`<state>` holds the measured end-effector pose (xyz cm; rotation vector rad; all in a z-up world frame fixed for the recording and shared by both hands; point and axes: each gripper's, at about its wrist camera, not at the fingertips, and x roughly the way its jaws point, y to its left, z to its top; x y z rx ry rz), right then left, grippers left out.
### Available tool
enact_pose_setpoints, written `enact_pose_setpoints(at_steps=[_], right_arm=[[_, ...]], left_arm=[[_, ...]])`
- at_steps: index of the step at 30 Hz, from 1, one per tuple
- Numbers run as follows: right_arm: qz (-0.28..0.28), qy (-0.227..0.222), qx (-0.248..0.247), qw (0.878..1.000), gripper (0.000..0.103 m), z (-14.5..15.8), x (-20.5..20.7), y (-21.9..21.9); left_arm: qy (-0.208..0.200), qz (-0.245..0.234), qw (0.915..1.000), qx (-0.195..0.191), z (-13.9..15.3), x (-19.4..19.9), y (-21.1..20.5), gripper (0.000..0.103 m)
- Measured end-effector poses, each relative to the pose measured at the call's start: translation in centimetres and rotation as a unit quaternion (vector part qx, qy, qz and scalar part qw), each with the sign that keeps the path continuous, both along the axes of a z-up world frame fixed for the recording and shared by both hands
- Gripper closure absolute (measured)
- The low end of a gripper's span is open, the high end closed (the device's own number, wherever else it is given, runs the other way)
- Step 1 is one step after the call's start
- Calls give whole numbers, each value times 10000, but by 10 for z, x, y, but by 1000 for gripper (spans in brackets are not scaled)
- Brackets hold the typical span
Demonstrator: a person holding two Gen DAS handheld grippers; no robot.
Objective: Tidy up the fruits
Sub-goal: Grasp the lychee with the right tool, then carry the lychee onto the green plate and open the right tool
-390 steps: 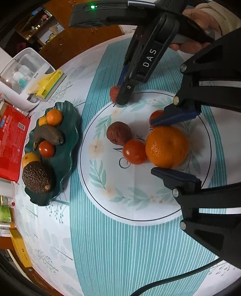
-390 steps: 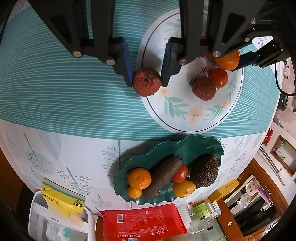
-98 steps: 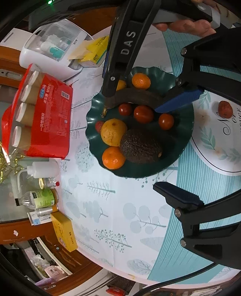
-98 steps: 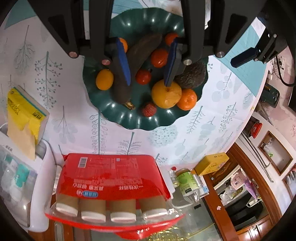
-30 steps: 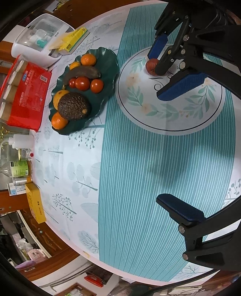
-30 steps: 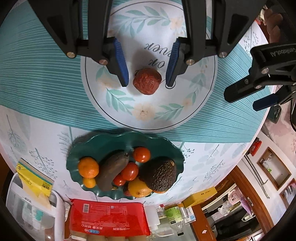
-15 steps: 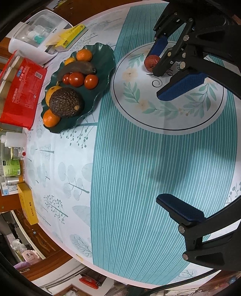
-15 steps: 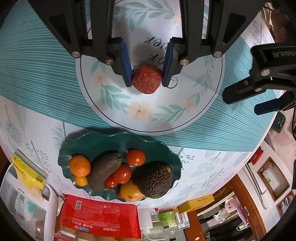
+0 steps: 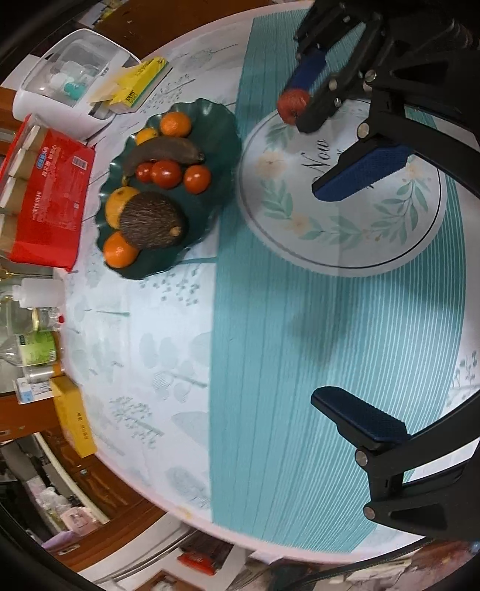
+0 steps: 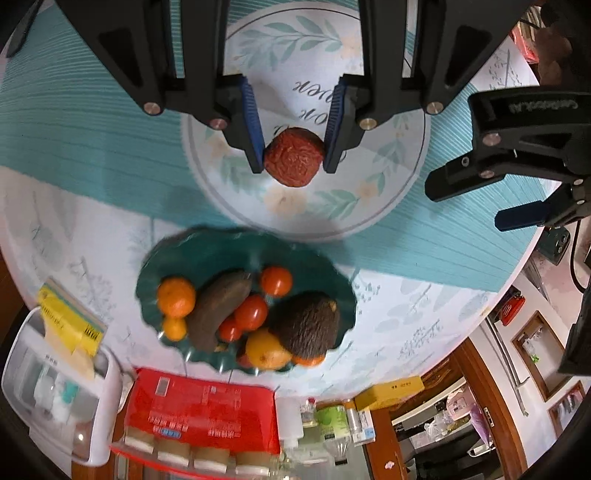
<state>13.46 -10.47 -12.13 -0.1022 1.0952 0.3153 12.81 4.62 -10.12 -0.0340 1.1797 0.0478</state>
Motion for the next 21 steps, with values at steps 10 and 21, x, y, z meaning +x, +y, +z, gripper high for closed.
enact_pose_setpoints(at_steps=[10, 21], right_arm=[[183, -755, -219, 9967, 71, 83, 30, -4], [-187, -1537, 106, 9879, 71, 154, 116, -22]], left_arm=[[-617, -187, 9978, 134, 75, 35, -4, 3], [-1361, -39, 9904, 223, 134, 105, -5, 3]])
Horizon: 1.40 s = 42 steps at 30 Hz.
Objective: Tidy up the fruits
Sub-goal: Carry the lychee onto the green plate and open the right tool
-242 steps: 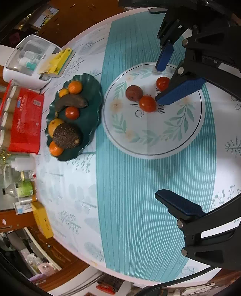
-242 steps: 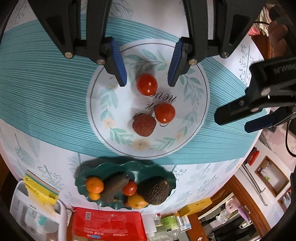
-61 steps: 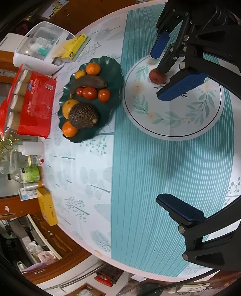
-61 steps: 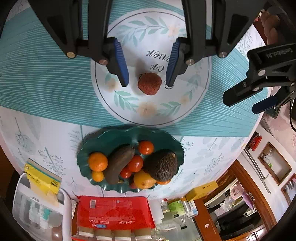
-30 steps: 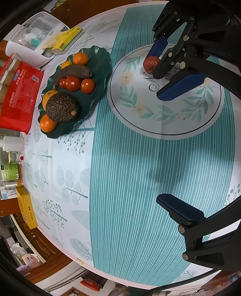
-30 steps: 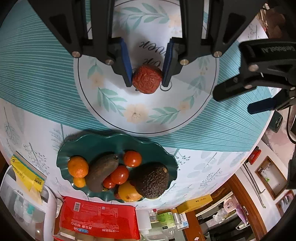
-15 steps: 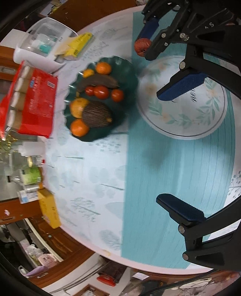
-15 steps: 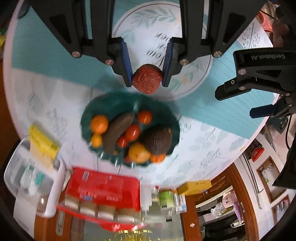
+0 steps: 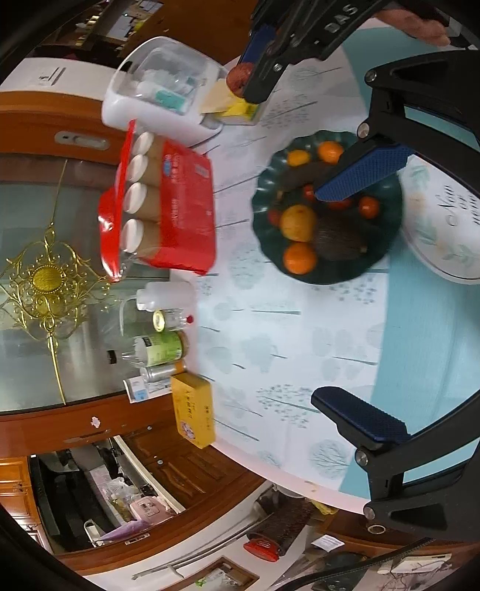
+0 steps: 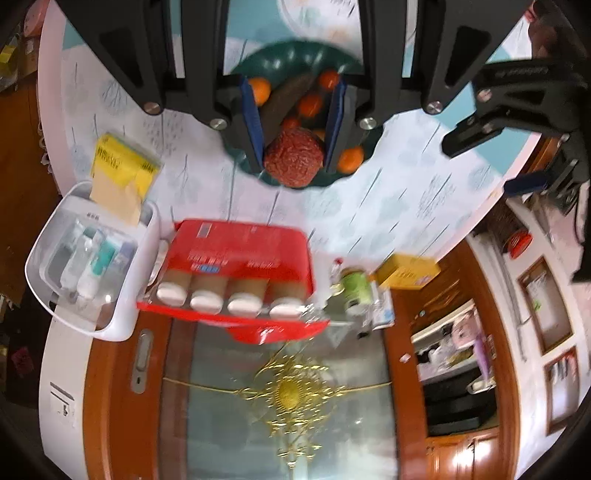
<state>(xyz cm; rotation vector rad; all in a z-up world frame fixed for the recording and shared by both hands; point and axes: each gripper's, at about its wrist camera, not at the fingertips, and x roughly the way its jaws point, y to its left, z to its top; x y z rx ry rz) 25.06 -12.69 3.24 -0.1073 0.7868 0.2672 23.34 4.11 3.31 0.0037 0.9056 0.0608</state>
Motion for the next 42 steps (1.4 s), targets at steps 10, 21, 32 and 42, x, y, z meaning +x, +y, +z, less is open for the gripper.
enact_pose_setpoints(at_steps=[10, 21, 32, 42], right_arm=[[-62, 560, 70, 9984, 71, -74, 71, 5], [-94, 1433, 108, 9896, 70, -160, 106, 5], [48, 1558, 143, 9877, 61, -167, 103, 10], [-22, 1330, 315, 9906, 61, -134, 75, 5]], left_arm=[[554, 114, 9983, -137, -66, 58, -8, 3], [1025, 126, 9945, -165, -126, 85, -13, 3], [1104, 181, 9935, -197, -134, 83, -8, 3], [934, 186, 9950, -317, -107, 51, -8, 3]])
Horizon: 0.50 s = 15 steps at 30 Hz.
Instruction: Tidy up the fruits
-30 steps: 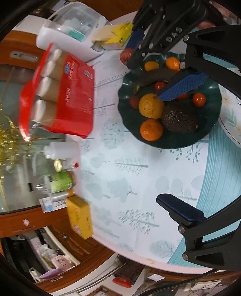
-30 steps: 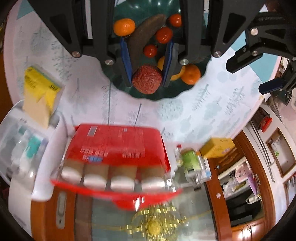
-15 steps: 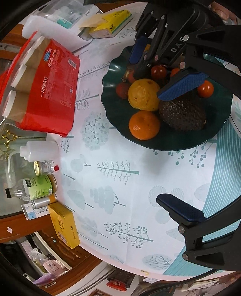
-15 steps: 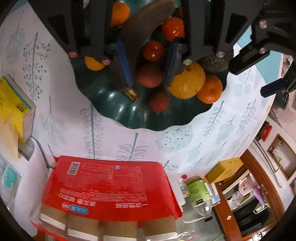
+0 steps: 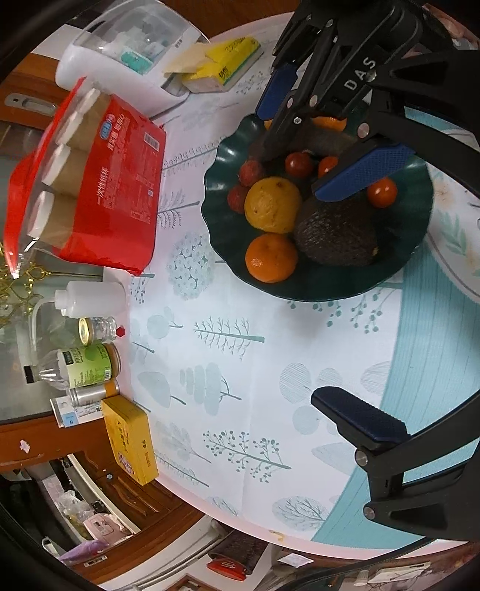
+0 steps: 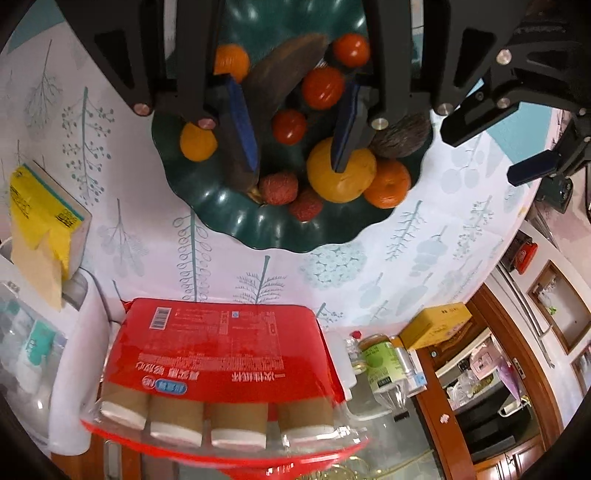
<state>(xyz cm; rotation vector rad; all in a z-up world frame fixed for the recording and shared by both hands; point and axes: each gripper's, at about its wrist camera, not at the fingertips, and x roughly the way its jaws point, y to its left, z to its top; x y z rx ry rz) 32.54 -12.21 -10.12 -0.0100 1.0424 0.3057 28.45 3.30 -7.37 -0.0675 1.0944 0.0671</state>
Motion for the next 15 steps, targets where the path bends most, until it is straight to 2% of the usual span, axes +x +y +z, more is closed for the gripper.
enact_pose_setpoints(at_steps=[7, 15], right_arm=[[-188, -173, 113, 9996, 61, 31, -41, -8], [-369, -131, 237, 9990, 61, 50, -118, -15]], left_arm=[[-149, -35, 9998, -112, 24, -38, -1, 3], [-257, -251, 9992, -180, 47, -108, -5, 3]])
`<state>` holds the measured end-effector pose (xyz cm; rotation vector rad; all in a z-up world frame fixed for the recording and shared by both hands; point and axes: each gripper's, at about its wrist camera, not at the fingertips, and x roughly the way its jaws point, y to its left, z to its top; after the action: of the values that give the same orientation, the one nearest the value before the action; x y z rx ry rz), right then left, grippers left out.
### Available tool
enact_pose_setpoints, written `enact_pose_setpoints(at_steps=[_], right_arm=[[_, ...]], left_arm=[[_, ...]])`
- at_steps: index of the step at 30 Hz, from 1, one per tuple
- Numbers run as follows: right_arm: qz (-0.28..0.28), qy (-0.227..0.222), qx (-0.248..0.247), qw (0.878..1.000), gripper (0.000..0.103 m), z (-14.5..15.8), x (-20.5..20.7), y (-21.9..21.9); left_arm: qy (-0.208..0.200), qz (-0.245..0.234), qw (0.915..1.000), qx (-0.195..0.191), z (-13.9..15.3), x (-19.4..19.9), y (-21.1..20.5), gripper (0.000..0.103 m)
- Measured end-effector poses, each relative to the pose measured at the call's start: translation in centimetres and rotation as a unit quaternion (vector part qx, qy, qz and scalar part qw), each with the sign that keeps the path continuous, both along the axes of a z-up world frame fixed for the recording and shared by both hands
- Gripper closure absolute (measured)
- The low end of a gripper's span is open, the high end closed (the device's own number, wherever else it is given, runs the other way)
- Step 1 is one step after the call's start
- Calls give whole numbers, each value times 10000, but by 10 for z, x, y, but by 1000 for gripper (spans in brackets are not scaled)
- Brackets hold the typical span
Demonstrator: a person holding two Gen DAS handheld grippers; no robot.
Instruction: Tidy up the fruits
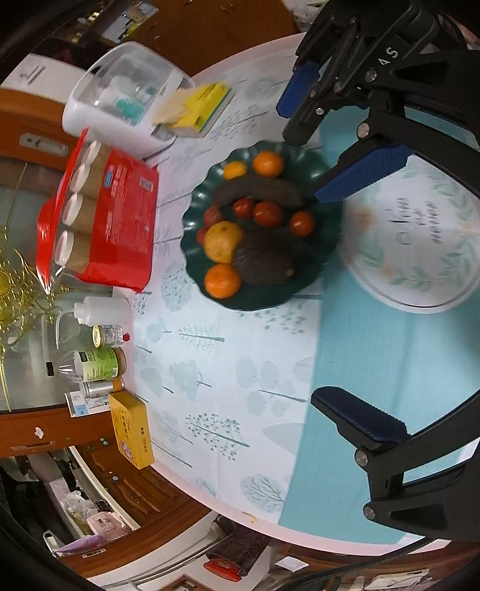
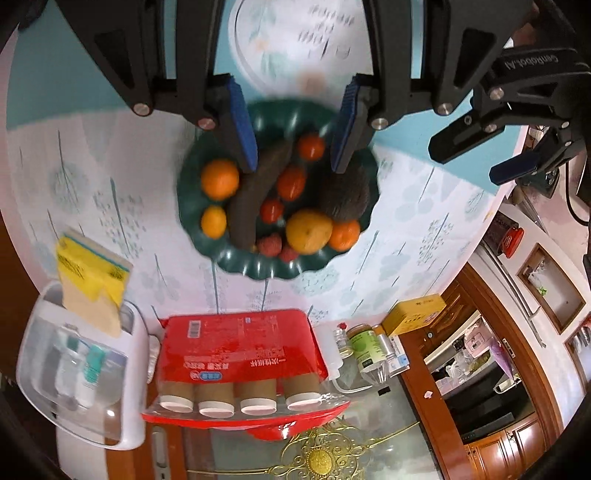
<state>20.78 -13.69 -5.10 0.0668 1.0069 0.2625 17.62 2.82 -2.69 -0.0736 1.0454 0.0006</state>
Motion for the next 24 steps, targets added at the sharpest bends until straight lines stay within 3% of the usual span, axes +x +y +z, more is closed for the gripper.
enact_pose_setpoints(at_steps=[15, 17, 24], right_arm=[[-304, -26, 2, 9995, 60, 39, -135, -4], [-366, -101, -17, 9993, 52, 47, -148, -5], [-451, -266, -134, 9985, 45, 65, -177, -3]], left_arm=[[-291, -121, 9995, 71, 41, -127, 6, 3], [-309, -86, 9995, 60, 44, -136, 6, 3], [-355, -132, 9992, 89, 52, -156, 2, 3]])
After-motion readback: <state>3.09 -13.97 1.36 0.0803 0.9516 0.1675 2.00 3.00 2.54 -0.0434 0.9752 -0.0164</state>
